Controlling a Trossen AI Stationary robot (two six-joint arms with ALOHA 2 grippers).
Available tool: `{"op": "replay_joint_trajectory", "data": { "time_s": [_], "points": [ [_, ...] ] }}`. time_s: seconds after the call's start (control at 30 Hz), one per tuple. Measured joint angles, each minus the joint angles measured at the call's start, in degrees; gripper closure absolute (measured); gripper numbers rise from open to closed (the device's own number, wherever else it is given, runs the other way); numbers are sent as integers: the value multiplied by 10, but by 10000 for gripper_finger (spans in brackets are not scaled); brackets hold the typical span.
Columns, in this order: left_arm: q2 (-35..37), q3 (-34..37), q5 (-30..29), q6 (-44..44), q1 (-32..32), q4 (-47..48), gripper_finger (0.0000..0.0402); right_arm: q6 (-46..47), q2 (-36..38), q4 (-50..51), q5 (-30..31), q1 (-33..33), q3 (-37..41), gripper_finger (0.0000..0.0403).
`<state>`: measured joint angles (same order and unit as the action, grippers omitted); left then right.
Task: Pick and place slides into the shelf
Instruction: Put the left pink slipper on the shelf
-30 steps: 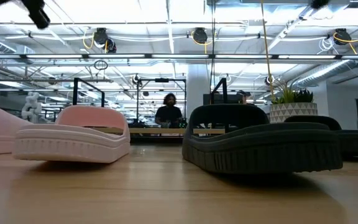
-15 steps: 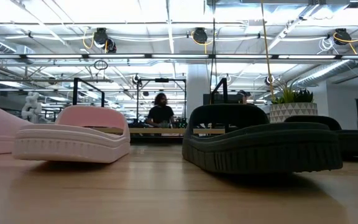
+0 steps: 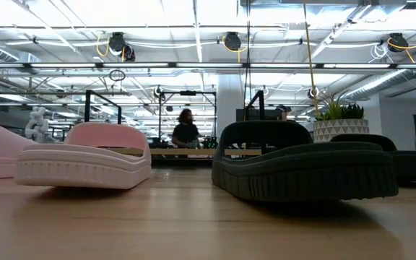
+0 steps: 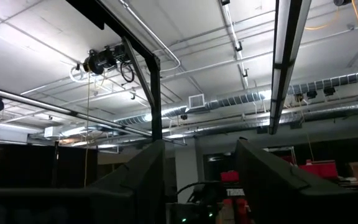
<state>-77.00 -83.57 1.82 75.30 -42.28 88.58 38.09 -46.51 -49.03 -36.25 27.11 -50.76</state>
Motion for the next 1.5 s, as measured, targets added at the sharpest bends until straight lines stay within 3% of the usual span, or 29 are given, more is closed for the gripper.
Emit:
{"op": "replay_joint_trajectory", "data": {
  "time_s": [0.2,0.47,0.7,0.97,1.5],
  "points": [
    [-62,1,-65,12,-63,-1,176,0,0,0,0,0,0,218],
    [-156,3,-120,-82,-108,15,176,1,0,0,1,0,0,218],
    [-216,68,-148,-97,-137,14,176,16,0,0,0,0,0,218],
    [-228,151,-152,-26,-132,15,176,17,0,0,0,0,0,218],
    [-228,236,-230,-35,-114,-35,176,16,0,0,0,0,0,218]
  ]
}}
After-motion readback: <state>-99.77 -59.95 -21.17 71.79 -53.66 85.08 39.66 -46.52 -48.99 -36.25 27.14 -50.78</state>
